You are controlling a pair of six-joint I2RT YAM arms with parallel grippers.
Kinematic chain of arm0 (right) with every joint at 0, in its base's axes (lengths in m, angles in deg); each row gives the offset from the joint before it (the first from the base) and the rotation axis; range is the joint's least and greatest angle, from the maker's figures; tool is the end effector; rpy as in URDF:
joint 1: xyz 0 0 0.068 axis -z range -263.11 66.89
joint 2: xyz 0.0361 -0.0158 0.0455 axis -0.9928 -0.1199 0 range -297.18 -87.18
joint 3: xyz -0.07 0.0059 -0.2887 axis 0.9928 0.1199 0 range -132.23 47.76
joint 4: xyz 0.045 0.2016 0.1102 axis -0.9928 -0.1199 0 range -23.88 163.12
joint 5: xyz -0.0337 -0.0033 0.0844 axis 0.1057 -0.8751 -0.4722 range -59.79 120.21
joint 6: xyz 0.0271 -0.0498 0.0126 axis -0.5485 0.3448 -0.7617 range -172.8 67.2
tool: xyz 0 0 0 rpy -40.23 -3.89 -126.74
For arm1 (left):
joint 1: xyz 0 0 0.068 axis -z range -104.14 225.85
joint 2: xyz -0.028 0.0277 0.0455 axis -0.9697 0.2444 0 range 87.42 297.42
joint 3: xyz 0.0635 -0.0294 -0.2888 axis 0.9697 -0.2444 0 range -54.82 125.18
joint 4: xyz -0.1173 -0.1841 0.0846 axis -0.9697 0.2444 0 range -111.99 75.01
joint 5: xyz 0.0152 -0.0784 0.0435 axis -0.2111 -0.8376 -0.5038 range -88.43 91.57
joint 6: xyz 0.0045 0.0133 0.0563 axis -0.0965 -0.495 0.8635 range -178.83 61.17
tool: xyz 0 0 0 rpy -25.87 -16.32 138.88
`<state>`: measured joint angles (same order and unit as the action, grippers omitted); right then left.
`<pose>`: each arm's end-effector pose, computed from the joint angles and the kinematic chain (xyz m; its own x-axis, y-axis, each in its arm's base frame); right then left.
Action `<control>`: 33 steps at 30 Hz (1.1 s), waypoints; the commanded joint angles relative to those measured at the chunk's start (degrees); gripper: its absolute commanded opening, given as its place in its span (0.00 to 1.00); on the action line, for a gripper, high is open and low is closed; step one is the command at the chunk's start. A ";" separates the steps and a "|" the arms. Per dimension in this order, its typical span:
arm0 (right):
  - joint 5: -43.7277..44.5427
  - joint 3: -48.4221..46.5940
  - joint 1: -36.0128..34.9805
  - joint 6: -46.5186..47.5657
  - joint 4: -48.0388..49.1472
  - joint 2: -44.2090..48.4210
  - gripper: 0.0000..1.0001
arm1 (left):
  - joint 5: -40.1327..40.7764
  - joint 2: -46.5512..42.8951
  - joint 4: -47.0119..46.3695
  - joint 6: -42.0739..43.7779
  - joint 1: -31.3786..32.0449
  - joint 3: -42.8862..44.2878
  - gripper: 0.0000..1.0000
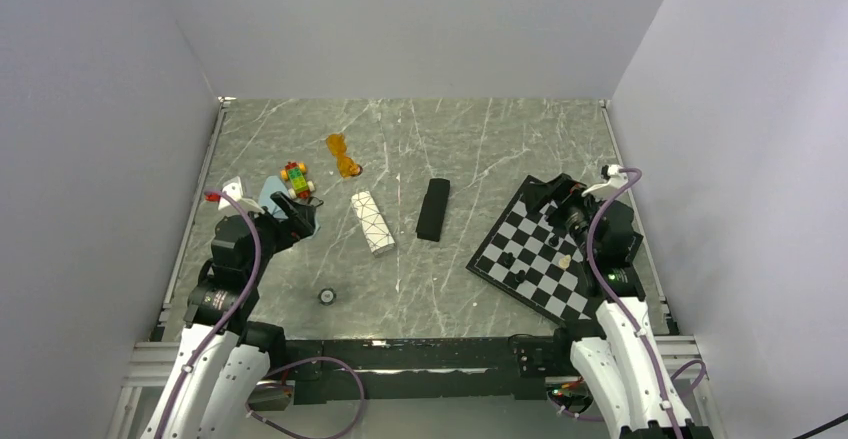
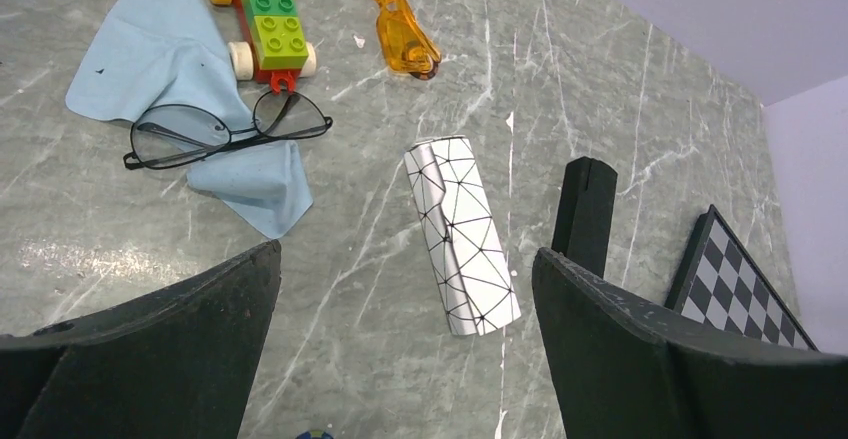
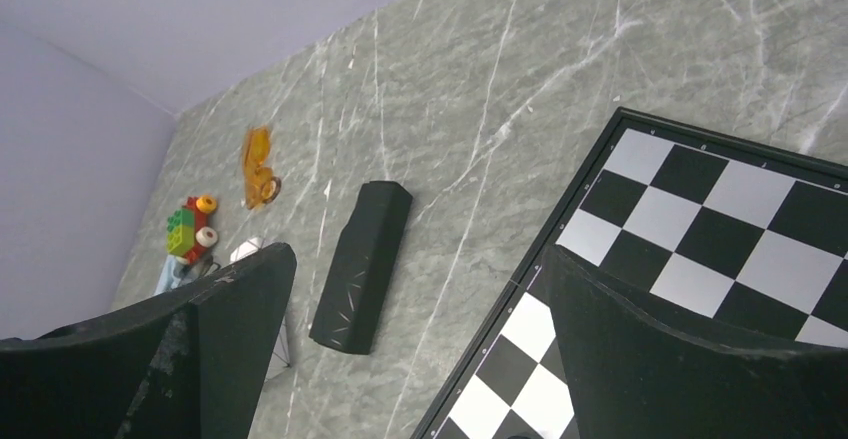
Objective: Organize the sunglasses
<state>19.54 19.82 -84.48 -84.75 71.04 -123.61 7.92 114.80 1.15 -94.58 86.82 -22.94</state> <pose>0.1223 0.0108 0.2917 -0.2643 0.5138 -0.8162 -0.0773 0.8322 0.5490 0.0822 -0.0112 0.2864 -0.3050 -0.5324 -0.7896 -0.1134 0.8436 -0.5249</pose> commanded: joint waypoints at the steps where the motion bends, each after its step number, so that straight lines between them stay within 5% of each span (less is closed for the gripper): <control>1: 1.70 -1.24 0.04 0.94 -0.48 1.52 1.00 | 1.22 -0.18 -1.73 -1.06 0.09 0.28 0.99; 11: -1.40 -3.88 -0.99 -0.67 1.22 -4.65 1.00 | 1.48 -0.79 -1.21 -0.45 0.09 0.97 0.99; 15: 7.88 -8.94 -11.03 1.35 -2.12 -11.85 1.00 | 2.00 -1.43 -2.82 -0.27 0.11 -0.64 0.99; 20: 27.92 -19.75 -27.73 -0.02 -8.01 -28.28 1.00 | 4.16 -0.90 -0.80 -0.28 0.11 -0.71 0.99; 28: 43.39 -43.39 -39.45 -5.44 -20.67 -57.79 1.00 | 4.97 -0.22 1.11 -1.57 0.11 -1.05 0.99; 33: 46.68 -56.00 -40.84 -8.23 -28.81 -74.08 1.00 | 4.89 0.97 0.77 -1.20 0.09 -1.23 0.99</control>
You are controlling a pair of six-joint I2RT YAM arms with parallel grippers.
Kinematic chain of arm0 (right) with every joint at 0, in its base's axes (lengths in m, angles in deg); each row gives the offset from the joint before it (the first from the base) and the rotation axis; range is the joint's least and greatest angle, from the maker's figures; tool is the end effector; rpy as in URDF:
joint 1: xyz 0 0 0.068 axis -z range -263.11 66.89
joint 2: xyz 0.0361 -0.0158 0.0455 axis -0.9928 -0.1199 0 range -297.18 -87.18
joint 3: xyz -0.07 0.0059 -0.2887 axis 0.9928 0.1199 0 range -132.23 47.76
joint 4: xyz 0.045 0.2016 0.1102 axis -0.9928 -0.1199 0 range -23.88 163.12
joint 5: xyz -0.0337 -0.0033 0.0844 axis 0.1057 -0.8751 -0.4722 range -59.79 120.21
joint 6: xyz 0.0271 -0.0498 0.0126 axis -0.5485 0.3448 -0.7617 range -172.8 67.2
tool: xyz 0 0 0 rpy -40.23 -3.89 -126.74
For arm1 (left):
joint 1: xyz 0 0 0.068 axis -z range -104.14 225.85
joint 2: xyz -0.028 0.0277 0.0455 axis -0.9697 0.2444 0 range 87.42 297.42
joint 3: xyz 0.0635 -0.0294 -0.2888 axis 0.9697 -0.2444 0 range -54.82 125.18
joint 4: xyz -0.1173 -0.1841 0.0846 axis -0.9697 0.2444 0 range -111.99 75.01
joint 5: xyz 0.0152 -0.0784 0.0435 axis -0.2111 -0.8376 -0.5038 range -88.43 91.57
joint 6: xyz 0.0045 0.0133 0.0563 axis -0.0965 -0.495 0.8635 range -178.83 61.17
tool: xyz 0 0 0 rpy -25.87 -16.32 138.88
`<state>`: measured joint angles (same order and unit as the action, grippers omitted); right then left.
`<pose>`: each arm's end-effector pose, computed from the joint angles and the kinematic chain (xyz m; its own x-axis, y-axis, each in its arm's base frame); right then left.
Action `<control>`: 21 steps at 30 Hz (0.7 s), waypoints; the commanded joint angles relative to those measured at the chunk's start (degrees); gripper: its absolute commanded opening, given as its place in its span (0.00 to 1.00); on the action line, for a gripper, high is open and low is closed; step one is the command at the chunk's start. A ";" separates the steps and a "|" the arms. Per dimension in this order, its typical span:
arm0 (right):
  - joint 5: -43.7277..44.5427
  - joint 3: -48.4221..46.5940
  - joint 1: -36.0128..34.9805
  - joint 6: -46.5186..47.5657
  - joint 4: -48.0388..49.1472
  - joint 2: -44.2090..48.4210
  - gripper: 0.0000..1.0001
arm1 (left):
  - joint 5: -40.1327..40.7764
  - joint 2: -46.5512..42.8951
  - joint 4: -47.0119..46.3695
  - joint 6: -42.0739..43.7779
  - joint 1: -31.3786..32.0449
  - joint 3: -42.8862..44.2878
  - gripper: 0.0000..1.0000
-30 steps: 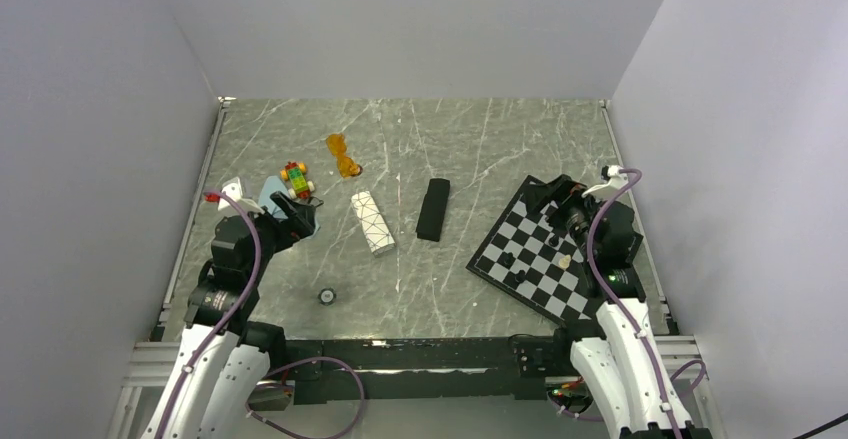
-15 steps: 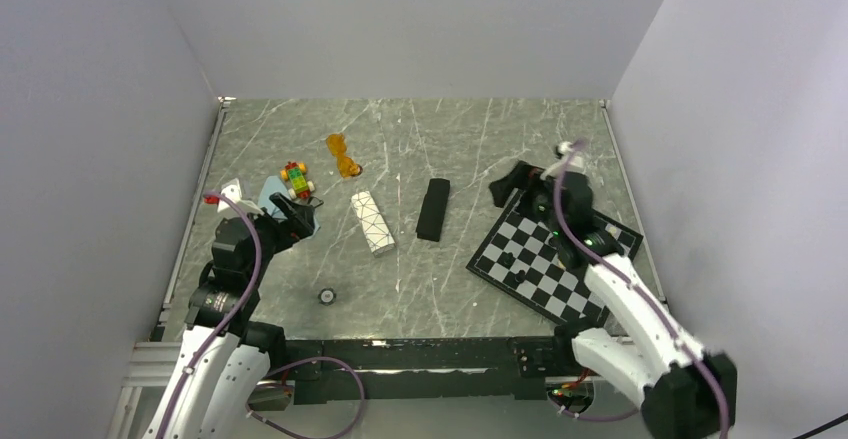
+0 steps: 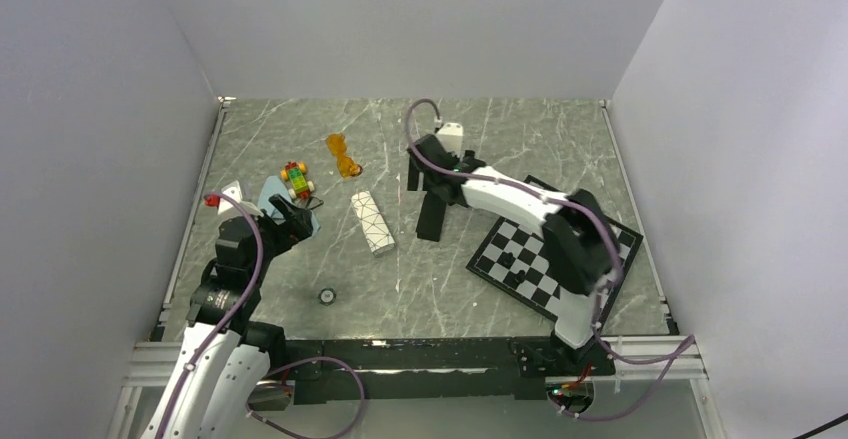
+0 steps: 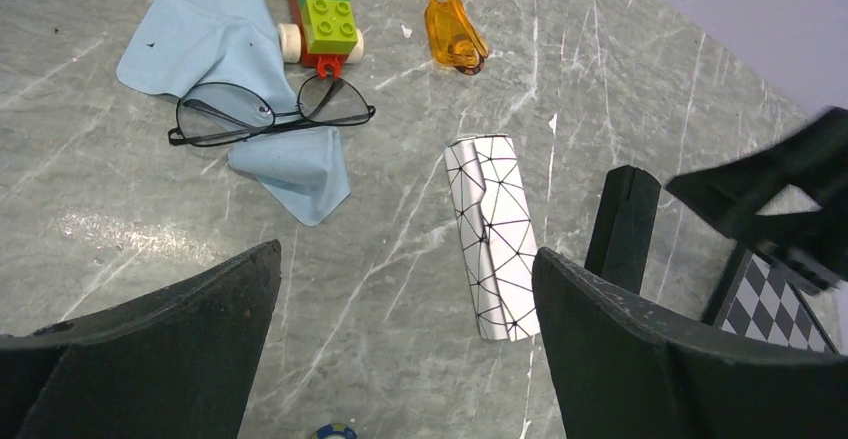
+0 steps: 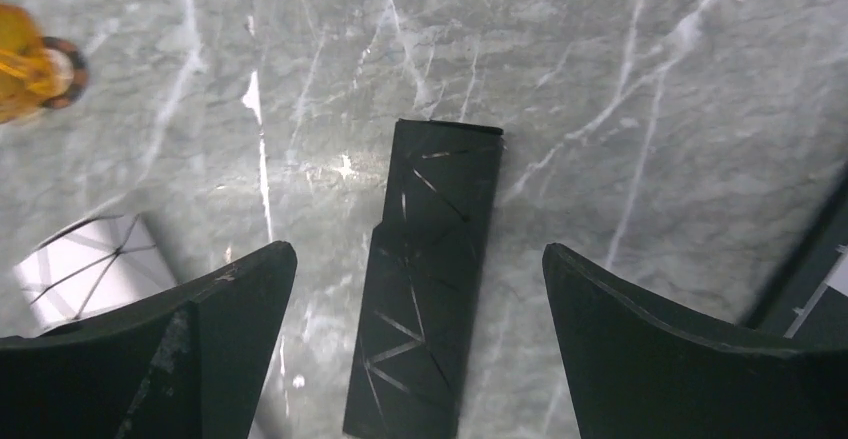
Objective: Organize the sunglasses
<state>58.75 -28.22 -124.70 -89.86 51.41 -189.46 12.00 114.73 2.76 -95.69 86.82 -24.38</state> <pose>0.2939 0.2344 0.2720 -0.6510 0.1301 -0.7478 0.0604 0.9910 0.1198 0.0819 -0.0082 0.2755 -0.3025 -0.5423 -0.7838 -0.1995 0.8402 -0.5043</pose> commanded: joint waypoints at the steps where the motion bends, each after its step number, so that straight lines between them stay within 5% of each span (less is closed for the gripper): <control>1: 7.31 -9.99 -0.68 -3.20 -10.49 -10.58 1.00 | 1.19 1.27 -0.26 0.02 0.07 0.53 0.99; 6: 5.24 -13.11 -1.10 -4.60 -13.82 -16.25 1.00 | 1.59 1.52 -0.77 0.18 0.11 0.36 0.99; 17: -2.55 -6.18 -2.27 -3.68 -6.35 -14.26 0.83 | 0.31 3.70 -2.37 -0.43 0.07 -0.40 0.99; 21: -3.93 -3.91 -2.45 -3.81 -3.93 -12.25 0.62 | -0.43 4.41 -2.63 -0.32 0.08 -0.20 0.99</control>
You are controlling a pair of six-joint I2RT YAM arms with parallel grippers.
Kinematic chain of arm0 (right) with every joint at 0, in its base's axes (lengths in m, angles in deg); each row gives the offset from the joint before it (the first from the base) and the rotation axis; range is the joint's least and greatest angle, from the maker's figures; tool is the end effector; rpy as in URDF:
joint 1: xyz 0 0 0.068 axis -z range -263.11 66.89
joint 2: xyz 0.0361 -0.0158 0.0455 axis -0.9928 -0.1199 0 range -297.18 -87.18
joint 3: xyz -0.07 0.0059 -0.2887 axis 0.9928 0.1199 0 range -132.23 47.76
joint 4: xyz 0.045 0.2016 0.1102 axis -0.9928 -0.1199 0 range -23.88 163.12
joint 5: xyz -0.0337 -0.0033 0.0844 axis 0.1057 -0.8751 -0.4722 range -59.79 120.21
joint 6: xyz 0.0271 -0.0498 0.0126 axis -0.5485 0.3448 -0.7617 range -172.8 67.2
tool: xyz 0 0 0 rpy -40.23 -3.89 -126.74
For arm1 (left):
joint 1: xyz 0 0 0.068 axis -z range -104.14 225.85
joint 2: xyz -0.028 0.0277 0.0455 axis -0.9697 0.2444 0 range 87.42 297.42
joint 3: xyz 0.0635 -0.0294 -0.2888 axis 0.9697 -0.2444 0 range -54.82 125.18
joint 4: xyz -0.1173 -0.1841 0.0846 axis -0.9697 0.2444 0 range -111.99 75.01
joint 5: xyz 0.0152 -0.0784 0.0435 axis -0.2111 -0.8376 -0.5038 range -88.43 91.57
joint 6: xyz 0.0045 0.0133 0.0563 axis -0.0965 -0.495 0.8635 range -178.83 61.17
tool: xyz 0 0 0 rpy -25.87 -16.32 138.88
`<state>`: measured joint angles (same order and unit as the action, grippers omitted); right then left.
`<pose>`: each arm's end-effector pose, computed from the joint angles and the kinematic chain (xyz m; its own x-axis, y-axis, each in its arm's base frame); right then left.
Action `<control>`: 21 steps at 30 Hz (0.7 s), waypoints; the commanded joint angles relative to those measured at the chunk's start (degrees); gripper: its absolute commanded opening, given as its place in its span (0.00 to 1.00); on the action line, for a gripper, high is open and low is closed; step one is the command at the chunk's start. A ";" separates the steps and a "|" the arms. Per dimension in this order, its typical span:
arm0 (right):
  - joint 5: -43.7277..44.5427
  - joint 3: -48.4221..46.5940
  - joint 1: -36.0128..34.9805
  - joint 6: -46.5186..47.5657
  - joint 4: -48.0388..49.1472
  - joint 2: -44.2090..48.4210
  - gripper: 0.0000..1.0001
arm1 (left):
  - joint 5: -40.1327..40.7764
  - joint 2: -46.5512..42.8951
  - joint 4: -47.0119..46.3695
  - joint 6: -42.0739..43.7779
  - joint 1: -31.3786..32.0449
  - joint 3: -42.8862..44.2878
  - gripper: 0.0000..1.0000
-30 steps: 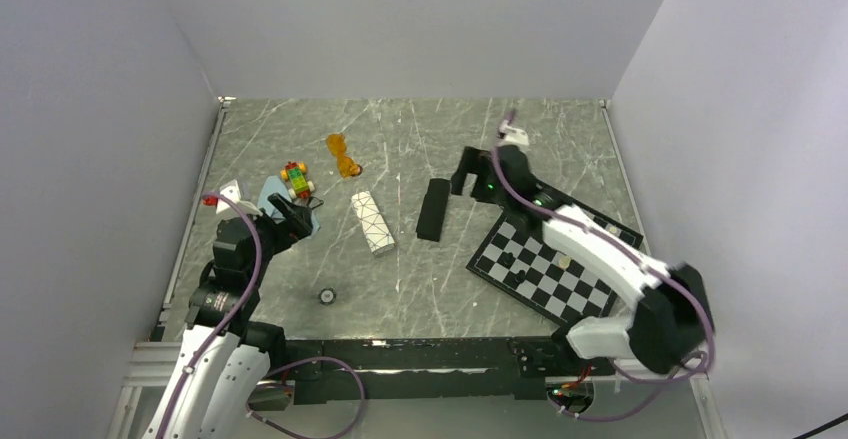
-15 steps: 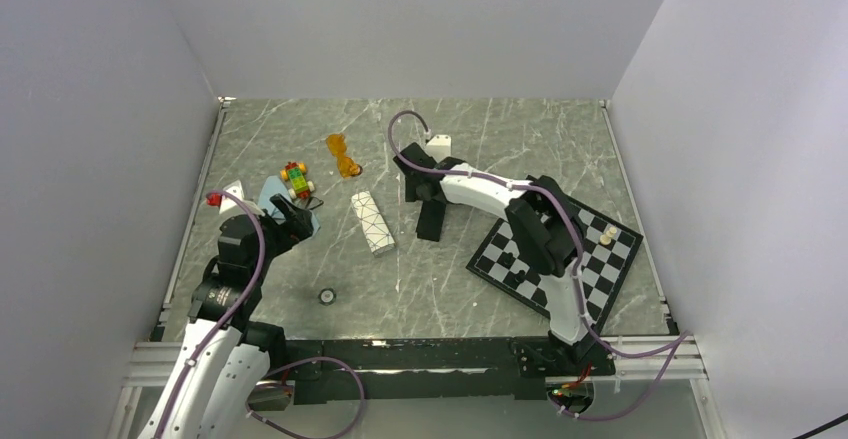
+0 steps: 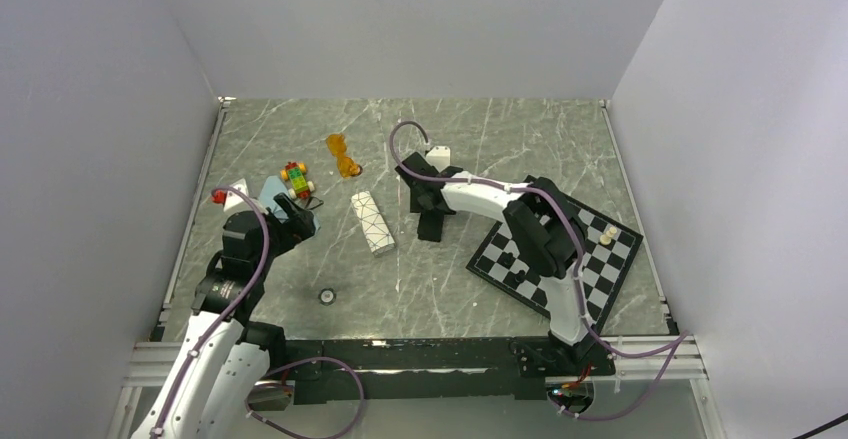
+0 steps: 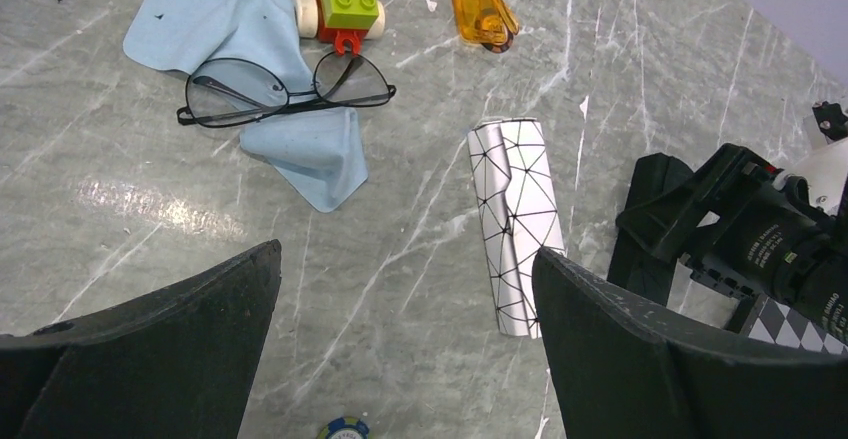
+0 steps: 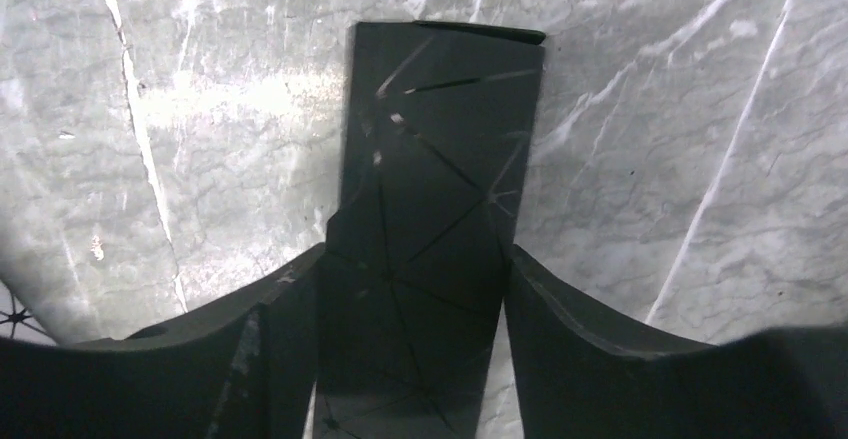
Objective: Organize the sunglasses
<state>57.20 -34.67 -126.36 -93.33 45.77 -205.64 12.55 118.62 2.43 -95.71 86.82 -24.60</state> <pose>0.3168 0.2722 0.1900 -0.7955 0.0468 -0.6042 0.0717 0.9973 -0.0172 0.0929 -0.0099 0.2704 -0.3475 -0.5328 -0.7716 -0.2384 0.8460 -0.4768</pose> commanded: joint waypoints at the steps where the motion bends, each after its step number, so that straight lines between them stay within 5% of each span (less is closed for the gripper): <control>1: -3.01 3.65 -0.87 -0.14 2.95 4.81 0.56 | -1.31 0.56 -2.59 -0.36 0.11 -0.10 0.99; 9: -12.23 15.23 -0.96 5.31 17.42 19.07 0.33 | -8.95 0.71 -5.67 -0.18 0.10 -0.20 0.99; 13: -31.93 26.46 -0.97 16.78 32.29 31.42 0.27 | -20.44 1.06 -13.31 -0.69 0.10 -1.42 0.99; 16: -44.51 33.47 -1.01 22.68 37.78 39.97 0.29 | -31.76 1.72 -22.39 -2.61 0.07 -2.77 0.99; 21: -51.46 38.10 -1.14 24.39 40.10 46.39 0.26 | -48.32 5.66 -50.84 -12.34 0.20 -10.13 0.99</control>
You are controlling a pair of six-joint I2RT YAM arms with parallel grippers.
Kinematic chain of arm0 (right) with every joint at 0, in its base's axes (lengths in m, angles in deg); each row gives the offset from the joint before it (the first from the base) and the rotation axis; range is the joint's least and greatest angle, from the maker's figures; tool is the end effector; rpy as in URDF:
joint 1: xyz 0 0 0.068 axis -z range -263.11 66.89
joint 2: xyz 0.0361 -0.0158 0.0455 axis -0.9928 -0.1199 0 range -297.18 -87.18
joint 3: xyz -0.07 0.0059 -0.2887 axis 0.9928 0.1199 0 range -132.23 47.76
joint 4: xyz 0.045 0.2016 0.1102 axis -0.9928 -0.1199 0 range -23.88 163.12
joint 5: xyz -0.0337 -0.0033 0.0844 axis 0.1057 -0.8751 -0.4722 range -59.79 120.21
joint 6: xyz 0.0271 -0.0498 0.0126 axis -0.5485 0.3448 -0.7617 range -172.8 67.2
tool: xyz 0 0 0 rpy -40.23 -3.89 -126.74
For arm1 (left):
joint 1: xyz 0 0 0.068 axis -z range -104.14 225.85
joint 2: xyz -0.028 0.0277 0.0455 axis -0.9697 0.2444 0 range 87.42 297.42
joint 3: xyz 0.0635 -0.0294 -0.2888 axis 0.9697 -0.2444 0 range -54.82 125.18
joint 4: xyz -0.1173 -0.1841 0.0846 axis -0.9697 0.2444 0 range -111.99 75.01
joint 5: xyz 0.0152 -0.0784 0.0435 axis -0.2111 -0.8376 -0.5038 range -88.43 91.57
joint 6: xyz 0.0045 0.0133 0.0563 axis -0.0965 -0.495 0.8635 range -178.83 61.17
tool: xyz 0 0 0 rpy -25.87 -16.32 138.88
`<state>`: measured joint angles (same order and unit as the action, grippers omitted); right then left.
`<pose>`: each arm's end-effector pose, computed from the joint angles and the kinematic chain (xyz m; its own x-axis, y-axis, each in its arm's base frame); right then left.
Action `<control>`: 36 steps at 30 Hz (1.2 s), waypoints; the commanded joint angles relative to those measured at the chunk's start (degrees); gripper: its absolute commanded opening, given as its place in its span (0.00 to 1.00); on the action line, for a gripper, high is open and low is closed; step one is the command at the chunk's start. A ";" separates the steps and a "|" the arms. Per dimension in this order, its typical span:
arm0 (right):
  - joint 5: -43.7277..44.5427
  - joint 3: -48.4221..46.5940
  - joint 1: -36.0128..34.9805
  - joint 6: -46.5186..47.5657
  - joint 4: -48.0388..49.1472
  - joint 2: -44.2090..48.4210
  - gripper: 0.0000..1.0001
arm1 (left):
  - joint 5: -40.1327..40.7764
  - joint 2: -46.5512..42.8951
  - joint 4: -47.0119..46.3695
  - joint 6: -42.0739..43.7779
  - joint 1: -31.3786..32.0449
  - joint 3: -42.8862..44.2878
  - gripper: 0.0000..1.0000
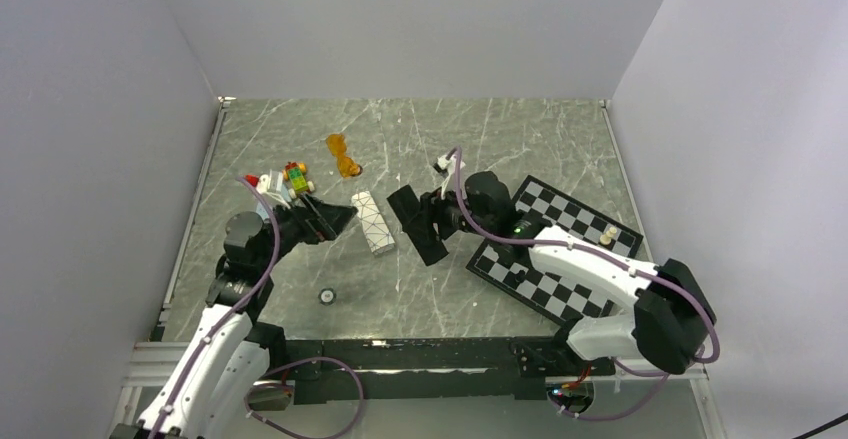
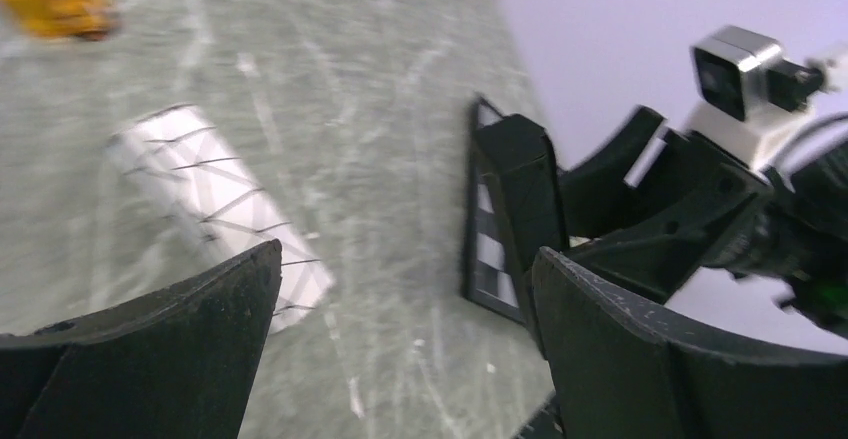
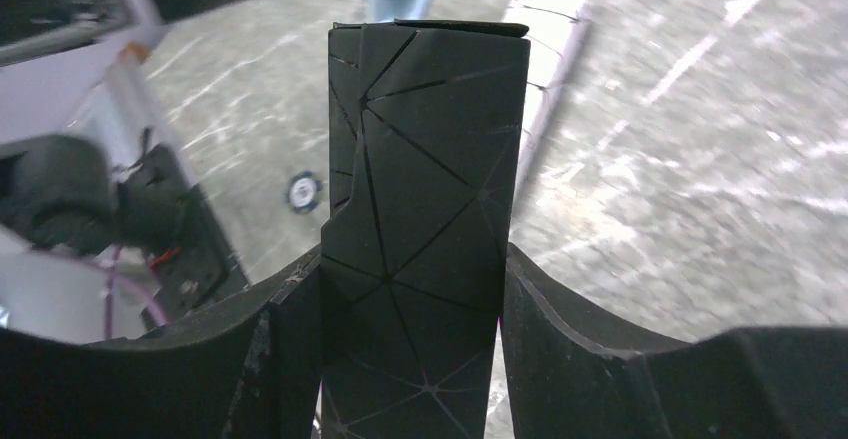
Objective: Organize the sunglasses
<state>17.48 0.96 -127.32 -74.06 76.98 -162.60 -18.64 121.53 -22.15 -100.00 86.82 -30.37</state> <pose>0.1866 0.1945 0.2947 -0.5784 -0.0692 -0.8128 -0.6587 0.6274 0.4153 0.1099 -0.0359 0.2800 -0.4597 -0.5402 -0.7049 0.2795 0.6654 -0.6922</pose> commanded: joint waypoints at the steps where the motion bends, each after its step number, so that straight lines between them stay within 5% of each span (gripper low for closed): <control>1: -12.84 3.10 -0.22 4.89 10.07 4.06 0.25 | -19.29 4.24 -30.28 -9.94 0.26 -5.19 0.99; 6: -13.07 3.96 -0.40 3.83 12.29 5.98 0.26 | -22.98 11.42 -43.42 -15.74 2.70 -5.83 0.99; 19: -12.91 3.81 -1.05 2.06 14.03 6.60 0.27 | -20.12 24.14 -41.89 -11.42 12.92 1.31 0.99; 28: -15.85 4.18 -1.44 1.86 15.37 7.61 0.26 | -20.00 28.53 -40.56 -10.11 13.47 3.15 0.71; 36: -15.91 4.71 -1.44 2.10 14.53 9.62 0.26 | -21.81 28.61 -41.42 -9.06 13.49 3.07 0.68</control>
<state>4.02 6.20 -128.48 -71.85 86.69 -156.22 -39.16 150.09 -60.75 -111.41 100.21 -29.17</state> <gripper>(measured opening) 0.592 0.690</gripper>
